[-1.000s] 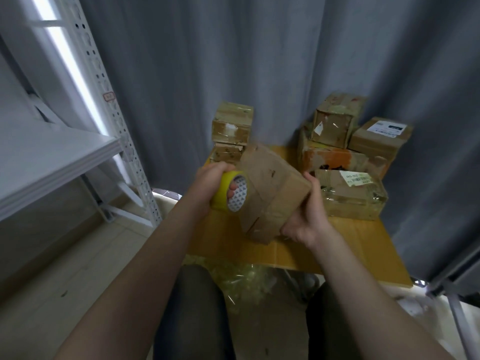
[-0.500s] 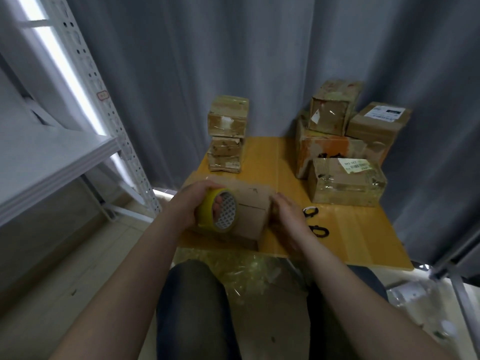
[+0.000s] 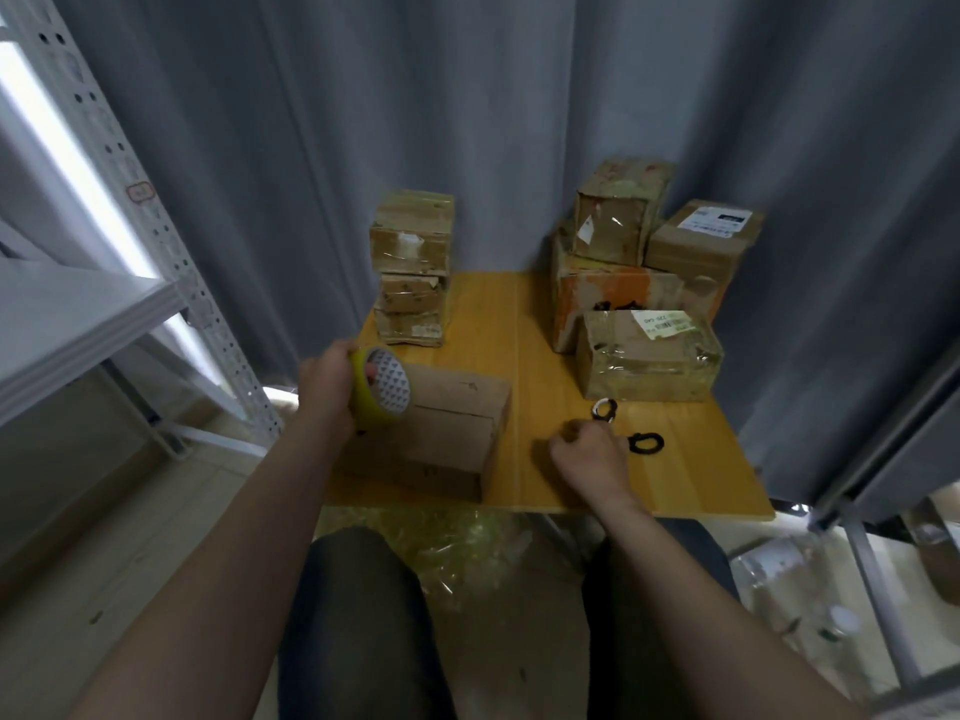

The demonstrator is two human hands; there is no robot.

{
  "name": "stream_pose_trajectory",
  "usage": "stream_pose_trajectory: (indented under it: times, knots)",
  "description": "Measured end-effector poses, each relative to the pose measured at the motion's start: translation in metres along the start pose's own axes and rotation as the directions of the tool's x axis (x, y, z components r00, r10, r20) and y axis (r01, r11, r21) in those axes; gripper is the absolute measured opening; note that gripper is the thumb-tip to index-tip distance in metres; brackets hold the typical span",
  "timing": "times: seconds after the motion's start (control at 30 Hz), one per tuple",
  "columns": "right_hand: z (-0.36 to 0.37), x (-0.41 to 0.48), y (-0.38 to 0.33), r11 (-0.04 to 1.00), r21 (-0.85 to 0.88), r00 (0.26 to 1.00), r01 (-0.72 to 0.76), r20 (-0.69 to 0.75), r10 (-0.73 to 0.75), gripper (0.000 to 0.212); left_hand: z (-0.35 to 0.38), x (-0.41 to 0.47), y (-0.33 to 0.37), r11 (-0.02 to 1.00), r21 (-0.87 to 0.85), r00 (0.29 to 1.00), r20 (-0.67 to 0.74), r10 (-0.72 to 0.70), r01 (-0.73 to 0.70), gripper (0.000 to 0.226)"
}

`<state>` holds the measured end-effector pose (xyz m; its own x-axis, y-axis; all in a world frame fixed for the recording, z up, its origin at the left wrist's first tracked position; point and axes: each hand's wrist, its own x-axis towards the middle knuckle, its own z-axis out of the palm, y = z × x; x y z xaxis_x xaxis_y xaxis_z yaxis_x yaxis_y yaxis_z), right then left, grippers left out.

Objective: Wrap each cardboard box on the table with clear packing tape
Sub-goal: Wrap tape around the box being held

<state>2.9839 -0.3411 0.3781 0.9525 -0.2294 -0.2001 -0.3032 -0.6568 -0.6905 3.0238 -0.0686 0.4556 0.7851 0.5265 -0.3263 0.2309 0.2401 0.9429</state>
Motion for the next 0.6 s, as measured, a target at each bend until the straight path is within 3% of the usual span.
stream_pose_trajectory:
  times: [0.27, 0.33, 0.4, 0.5, 0.53, 0.6]
  knots:
    - [-0.034, 0.018, 0.028, 0.988, 0.096, 0.988, -0.12, -0.088, 0.129, 0.036, 0.014, 0.007, 0.0, 0.999, 0.022, 0.998, -0.053, 0.026, -0.025, 0.028]
    - [-0.039, 0.022, 0.029, 0.985, 0.114, 0.984, -0.132, -0.103, 0.144, 0.042, 0.01, 0.007, 0.004, 0.999, 0.009, 0.998, -0.051, 0.041, -0.041, 0.014]
    - [-0.038, 0.02, 0.023, 0.986, 0.112, 0.984, -0.122, -0.117, 0.135, 0.048, 0.002, 0.01, 0.009, 0.999, 0.011, 0.998, -0.032, 0.05, -0.05, 0.016]
    - [-0.024, 0.015, 0.002, 0.995, 0.097, 0.993, 0.021, -0.119, -0.009, 0.042, -0.017, 0.024, 0.013, 0.999, 0.038, 1.0, 0.007, 0.001, -0.001, 0.05]
    - [-0.019, 0.014, -0.008, 0.986, 0.137, 0.994, 0.093, -0.077, -0.083, 0.038, -0.021, 0.028, 0.013, 0.998, 0.069, 1.0, 0.025, -0.015, 0.014, 0.054]
    - [-0.006, 0.012, -0.029, 0.957, 0.193, 0.973, 0.215, 0.035, -0.226, 0.031, -0.023, 0.029, 0.012, 0.995, 0.094, 0.998, 0.043, -0.048, 0.044, 0.039]
